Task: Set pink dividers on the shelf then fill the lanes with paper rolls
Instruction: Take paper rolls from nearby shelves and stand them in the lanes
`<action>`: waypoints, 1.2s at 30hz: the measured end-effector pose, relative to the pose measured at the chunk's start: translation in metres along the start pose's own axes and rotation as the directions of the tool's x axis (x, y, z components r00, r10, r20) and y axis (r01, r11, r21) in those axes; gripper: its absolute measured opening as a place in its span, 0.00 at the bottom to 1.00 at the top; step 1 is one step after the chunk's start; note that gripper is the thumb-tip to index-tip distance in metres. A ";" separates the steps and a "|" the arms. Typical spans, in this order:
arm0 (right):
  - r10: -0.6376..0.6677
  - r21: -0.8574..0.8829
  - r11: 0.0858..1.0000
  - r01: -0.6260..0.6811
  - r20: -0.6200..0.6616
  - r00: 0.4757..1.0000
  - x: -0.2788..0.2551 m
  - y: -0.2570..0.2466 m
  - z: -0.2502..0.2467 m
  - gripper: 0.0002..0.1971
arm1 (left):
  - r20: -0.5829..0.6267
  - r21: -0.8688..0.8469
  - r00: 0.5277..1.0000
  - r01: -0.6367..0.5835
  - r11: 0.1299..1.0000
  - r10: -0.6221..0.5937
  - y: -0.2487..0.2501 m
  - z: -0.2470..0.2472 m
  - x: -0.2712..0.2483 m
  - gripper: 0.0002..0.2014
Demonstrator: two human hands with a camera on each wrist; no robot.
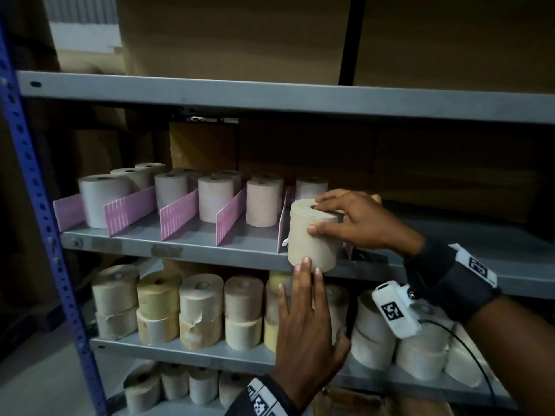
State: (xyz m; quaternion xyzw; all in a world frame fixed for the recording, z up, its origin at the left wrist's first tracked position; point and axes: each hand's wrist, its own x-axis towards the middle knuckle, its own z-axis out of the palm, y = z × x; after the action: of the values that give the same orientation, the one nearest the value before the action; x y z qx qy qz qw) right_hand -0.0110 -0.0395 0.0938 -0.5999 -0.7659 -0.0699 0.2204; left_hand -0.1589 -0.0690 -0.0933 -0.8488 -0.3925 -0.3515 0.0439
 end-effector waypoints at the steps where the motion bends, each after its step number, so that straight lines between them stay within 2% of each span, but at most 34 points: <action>1: 0.011 -0.045 0.999 -0.010 0.015 1.000 0.007 0.002 0.000 0.29 | 0.002 0.018 1.000 0.001 1.000 -0.001 -0.002 0.001 0.005 0.49; 6: 0.097 -0.281 0.959 -0.035 0.208 0.973 0.047 0.008 -0.007 0.20 | 0.077 0.084 0.996 0.031 0.996 -0.038 -0.013 0.006 0.039 0.50; 9: 0.126 -0.290 0.956 -0.039 0.288 0.949 0.071 0.014 -0.008 0.20 | 0.095 0.108 0.995 0.020 0.994 -0.030 -0.019 0.010 0.054 0.48; 11: 0.140 -0.298 0.954 -0.042 0.317 0.938 0.084 0.017 -0.005 0.22 | 0.063 0.124 0.998 0.004 0.992 -0.012 -0.022 0.014 0.057 0.46; 15: 0.210 -0.380 0.922 -0.071 0.339 0.917 0.105 0.026 0.001 0.31 | -0.058 0.080 0.998 -0.019 0.997 0.024 -0.028 0.024 0.054 0.40; 18: 0.255 -0.377 0.920 -0.110 0.359 0.898 0.117 0.033 0.001 0.33 | -0.093 0.067 0.995 -0.027 0.997 0.033 -0.028 0.026 0.052 0.40; 23: 0.276 -0.349 0.927 -0.136 0.391 0.878 0.129 0.044 0.003 0.31 | -0.090 0.068 0.995 -0.037 0.997 0.043 -0.030 0.023 0.051 0.40; 30: 0.254 -0.318 0.939 -0.127 0.395 0.883 0.136 0.053 0.007 0.27 | -0.093 0.056 0.995 -0.036 0.998 0.041 -0.030 0.023 0.051 0.41; 36: 0.194 -0.342 0.938 -0.053 0.394 0.898 0.138 0.054 0.006 0.24 | -0.090 0.054 0.995 -0.033 0.998 0.037 -0.030 0.025 0.051 0.41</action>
State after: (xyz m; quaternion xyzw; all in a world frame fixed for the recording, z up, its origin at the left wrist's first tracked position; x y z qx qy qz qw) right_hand 0.0135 0.1001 0.1387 -0.6766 -0.7332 -0.0487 -0.0475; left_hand -0.1432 -0.0077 -0.0857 -0.8371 -0.3843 -0.3786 0.0903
